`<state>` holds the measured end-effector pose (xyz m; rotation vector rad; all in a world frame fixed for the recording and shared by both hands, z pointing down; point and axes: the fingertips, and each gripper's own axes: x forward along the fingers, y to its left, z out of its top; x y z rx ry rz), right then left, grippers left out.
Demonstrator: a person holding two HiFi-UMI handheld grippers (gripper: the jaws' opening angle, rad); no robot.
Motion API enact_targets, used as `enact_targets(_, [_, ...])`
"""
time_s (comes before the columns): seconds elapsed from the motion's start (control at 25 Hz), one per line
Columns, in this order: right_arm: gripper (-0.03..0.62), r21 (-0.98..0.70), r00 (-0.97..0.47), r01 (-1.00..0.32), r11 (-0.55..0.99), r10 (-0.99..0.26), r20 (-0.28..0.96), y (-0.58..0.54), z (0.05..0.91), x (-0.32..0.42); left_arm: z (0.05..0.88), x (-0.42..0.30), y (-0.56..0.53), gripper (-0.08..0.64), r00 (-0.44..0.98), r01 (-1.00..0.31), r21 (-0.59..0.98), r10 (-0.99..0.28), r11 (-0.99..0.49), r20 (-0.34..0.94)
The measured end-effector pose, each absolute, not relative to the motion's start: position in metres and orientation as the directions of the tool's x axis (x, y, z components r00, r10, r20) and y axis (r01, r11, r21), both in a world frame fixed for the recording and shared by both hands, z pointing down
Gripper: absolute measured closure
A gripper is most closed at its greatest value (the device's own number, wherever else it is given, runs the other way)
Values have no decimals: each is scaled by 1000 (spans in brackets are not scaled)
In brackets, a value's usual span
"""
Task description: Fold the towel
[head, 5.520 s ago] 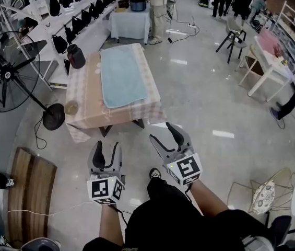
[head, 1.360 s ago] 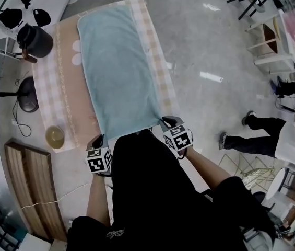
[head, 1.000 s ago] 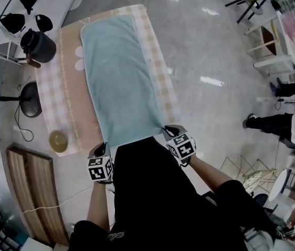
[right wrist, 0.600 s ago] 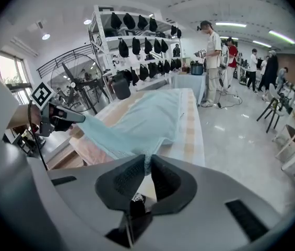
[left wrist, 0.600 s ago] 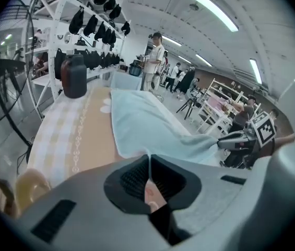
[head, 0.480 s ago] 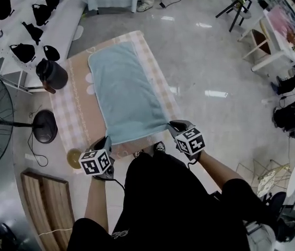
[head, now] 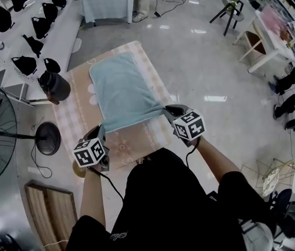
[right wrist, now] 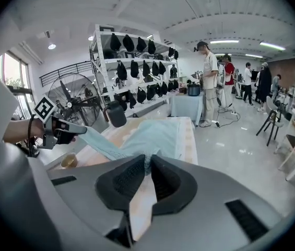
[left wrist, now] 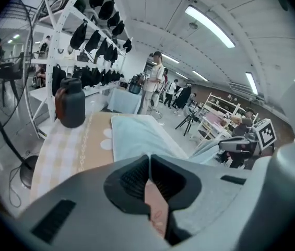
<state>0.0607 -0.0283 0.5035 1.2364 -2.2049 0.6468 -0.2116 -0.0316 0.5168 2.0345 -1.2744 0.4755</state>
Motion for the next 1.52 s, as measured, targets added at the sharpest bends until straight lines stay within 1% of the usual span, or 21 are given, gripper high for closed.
enact_targets(0.12, [552, -144, -445, -873, 466, -641, 625, -50, 492, 57, 508, -215, -56, 541, 434, -901, 300, -665, -314, 608])
enact_targets(0.36, [552, -114, -452, -864, 490, -658, 603, -89, 480, 49, 497, -223, -96, 541, 408, -912, 298, -707, -282, 578])
enact_targets(0.64, [552, -87, -461, -851, 518, -656, 598, -140, 478, 41, 493, -224, -143, 541, 367, -930, 234, -732, -283, 574])
enact_targets(0.76, [552, -78, -462, -845, 529, -648, 605, -166, 480, 39, 498, -219, -168, 541, 359, -933, 235, -726, -272, 587])
enact_targets(0.88, [554, -97, -462, -849, 520, -638, 616, -192, 483, 38, 508, -216, -189, 541, 359, -933, 251, -693, -256, 626])
enact_targets(1.04, [554, -119, -468, -847, 518, -621, 629, -225, 485, 36, 515, -231, -218, 541, 337, -941, 269, -666, -207, 666])
enact_targets(1.2, [552, -157, -490, -839, 521, -597, 635, -259, 489, 34, 519, -247, -253, 541, 320, -942, 302, -676, -150, 664])
enact_targets(1.52, [552, -208, -499, -843, 497, -578, 646, -330, 514, 35, 541, -246, -322, 541, 310, -947, 281, -671, -156, 674])
